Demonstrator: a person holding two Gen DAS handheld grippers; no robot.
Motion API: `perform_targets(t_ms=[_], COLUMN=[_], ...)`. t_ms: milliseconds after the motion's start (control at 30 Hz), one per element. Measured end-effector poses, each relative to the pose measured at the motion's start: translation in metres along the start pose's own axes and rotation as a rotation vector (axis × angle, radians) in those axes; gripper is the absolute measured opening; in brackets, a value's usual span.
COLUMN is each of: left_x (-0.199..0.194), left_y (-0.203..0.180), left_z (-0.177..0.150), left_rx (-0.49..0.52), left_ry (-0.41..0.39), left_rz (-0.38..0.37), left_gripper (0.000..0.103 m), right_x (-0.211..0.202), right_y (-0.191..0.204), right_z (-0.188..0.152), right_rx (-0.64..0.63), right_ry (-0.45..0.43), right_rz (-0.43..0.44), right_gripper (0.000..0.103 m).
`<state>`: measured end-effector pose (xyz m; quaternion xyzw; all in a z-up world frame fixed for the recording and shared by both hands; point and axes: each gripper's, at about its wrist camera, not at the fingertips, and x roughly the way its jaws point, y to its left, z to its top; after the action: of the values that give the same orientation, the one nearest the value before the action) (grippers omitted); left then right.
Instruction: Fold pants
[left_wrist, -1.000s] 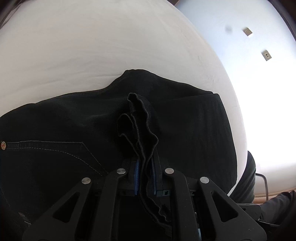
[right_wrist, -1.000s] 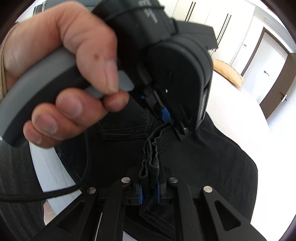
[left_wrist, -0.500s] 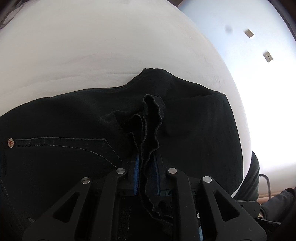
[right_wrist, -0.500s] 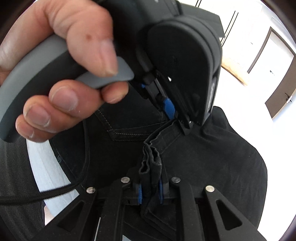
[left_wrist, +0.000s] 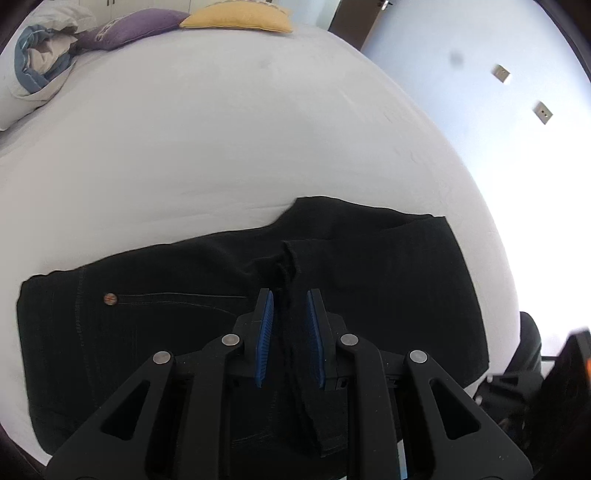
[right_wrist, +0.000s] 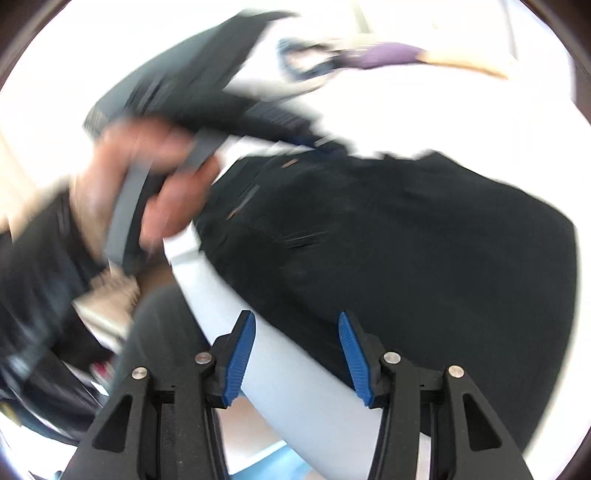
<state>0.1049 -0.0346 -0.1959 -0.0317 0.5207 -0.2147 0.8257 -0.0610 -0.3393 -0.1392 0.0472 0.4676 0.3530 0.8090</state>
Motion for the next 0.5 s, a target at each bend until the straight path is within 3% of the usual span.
perform_targets(t_ms=[67,133,200,300,433,500], left_x=[0.013,0.031,0.048,0.056,0.053,0.05], left_y=[-0.02,-0.039,-0.052,-0.059,-0.043,-0.032], left_z=[-0.011,-0.026,-0.041,-0.061,-0.07,-0.07], left_rx=[0.021,0.048,0.073,0.095,-0.031,-0.047], left_ry=[0.017,0.054,0.102,0.079,0.073,0.074], left_rz=[-0.04,-0.044,-0.027,0.025,-0.012,-0.003], left_gripper=[0.018,0.018,0.018,0.018,0.018,0.018], right_x=[-0.032,-0.056,-0.071,-0.068,-0.039,-0.028], right_y=[-0.048,-0.098,-0.147,-0.202,-0.23,-0.239], right_z=[0.003,0.017,0.028,0.042,0.045,0.037], right_rx=[0.144,0.288,0.41,0.548,0.658,0.695], right_ry=[-0.048,-0.101,-0.154,-0.19,-0.171,-0.153], right_rz=[0.039,0.067,0.153,0.297,0.338,0.329], right_gripper=[0.051,0.053,0.053,0.053,0.052,0.032])
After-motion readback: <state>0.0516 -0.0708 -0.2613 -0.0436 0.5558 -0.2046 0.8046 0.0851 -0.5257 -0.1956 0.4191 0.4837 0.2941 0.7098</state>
